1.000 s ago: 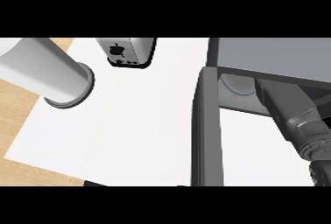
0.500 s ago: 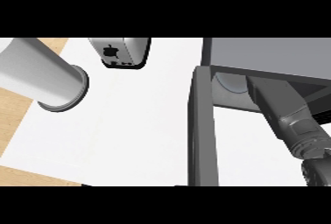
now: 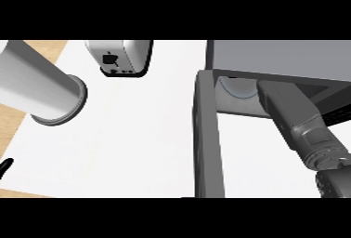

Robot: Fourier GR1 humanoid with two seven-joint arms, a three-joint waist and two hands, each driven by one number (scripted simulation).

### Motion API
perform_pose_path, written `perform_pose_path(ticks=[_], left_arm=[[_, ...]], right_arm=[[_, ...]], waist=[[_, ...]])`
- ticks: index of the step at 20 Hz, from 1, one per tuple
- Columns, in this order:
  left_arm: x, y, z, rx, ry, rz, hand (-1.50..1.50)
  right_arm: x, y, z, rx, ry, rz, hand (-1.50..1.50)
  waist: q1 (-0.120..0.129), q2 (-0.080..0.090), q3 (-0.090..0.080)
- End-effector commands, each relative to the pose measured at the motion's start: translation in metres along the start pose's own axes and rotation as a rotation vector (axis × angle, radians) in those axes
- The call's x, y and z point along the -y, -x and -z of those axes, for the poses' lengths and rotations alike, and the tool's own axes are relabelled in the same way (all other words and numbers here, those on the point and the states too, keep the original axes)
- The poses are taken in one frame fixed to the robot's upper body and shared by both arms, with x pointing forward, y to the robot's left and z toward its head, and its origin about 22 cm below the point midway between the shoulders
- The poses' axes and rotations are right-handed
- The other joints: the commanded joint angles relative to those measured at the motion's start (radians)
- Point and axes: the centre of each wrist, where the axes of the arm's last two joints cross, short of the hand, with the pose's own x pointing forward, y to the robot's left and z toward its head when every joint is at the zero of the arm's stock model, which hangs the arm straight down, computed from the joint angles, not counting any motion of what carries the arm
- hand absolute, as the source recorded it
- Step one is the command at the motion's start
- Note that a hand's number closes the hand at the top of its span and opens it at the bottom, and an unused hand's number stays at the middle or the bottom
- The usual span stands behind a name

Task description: Pick up the milk, place it into the microwave and close the microwave

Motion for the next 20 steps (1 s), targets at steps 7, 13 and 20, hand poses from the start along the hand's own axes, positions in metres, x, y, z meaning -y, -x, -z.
perform_pose_path(ticks=[7, 13, 20], left_arm=[[0.033, 0.028, 0.010, -0.036, 0.168, -0.079, -1.50], [0.040, 0.052, 0.019, -0.115, 0.281, -0.061, -1.50], [0.048, 0.079, 0.046, -0.138, 0.282, -0.009, -1.50]], right_arm=[[0.007, 0.023, -0.017, 0.017, -0.183, 0.318, -1.50], [-0.010, 0.043, -0.045, -0.008, -0.266, 0.527, -1.50], [-0.027, 0.078, -0.099, -0.052, -0.267, 0.642, -1.50]], waist=[[-0.079, -0.051, -0.020], [-0.104, -0.063, -0.022], [-0.137, -0.077, -0.023]])
